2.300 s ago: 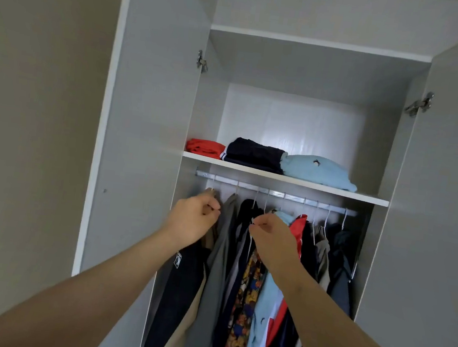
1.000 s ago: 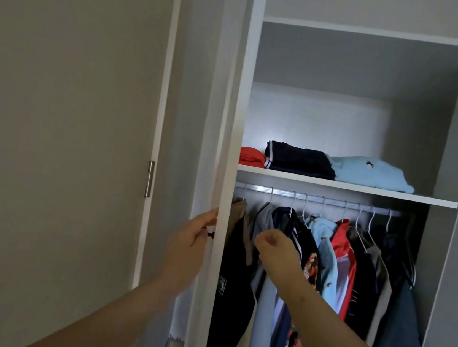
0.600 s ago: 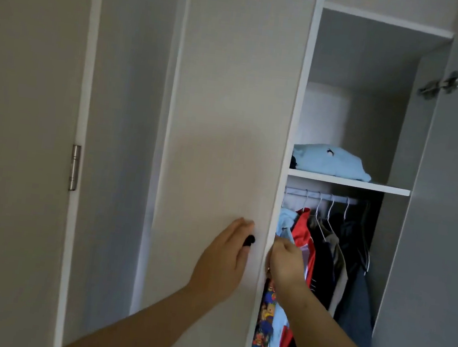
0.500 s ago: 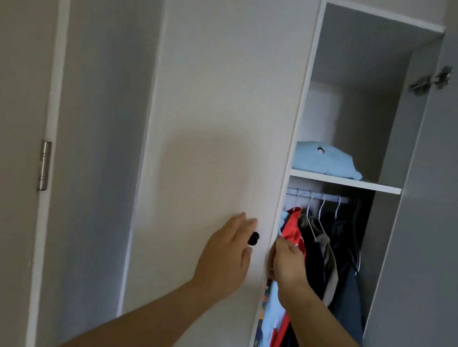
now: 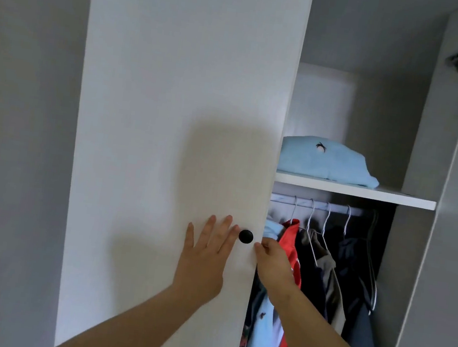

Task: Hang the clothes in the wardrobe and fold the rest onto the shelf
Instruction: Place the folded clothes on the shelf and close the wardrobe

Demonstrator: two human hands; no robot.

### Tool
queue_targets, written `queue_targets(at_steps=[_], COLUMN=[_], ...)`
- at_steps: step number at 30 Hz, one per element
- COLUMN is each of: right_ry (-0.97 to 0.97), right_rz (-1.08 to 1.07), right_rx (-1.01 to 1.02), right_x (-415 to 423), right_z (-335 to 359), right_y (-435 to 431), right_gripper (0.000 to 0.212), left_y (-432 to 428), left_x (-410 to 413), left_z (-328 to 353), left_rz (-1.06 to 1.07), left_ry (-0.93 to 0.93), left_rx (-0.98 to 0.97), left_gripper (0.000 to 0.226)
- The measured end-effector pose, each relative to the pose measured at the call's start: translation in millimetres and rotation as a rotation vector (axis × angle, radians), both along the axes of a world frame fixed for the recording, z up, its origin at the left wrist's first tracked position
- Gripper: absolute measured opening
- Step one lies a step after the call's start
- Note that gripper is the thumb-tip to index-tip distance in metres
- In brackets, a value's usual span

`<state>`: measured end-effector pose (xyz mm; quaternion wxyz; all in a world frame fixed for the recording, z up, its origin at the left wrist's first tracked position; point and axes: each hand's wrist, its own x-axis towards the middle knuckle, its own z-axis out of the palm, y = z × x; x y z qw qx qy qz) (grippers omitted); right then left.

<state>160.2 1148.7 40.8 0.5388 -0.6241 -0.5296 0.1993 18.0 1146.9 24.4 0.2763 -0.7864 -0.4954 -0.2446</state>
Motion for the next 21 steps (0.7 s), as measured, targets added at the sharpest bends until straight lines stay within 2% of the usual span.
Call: queue_targets(at_steps=[11, 14, 17, 21], right_ry=[-0.059, 0.011, 0.182, 0.273], right_rz=[0.036, 0.045, 0.061, 0.102], right_rx=[0.077, 0.082, 0.049, -0.018], right_x=[17.0, 13.5, 4.0, -5.9], right_z=[-12.1, -13.2, -14.3, -13.0], right_y=[58.1, 60.3, 56.8, 35.1], right_gripper=[0.026, 0.025, 0.023, 0.025], left_y=[41.0, 43.9, 50.6, 50.3], left_x=[17.6, 16.8, 18.5, 17.1], left_z=[-5.3, -5.2, -9.5, -12.8], left_rz=[0.11, 0.127, 0.099, 0.078], left_ry=[0.011, 0.032, 0.004, 0.0], left_rx=[-0.031, -0.056, -0.103, -0.205], left_gripper=[0.102, 0.1, 0.106, 0.087])
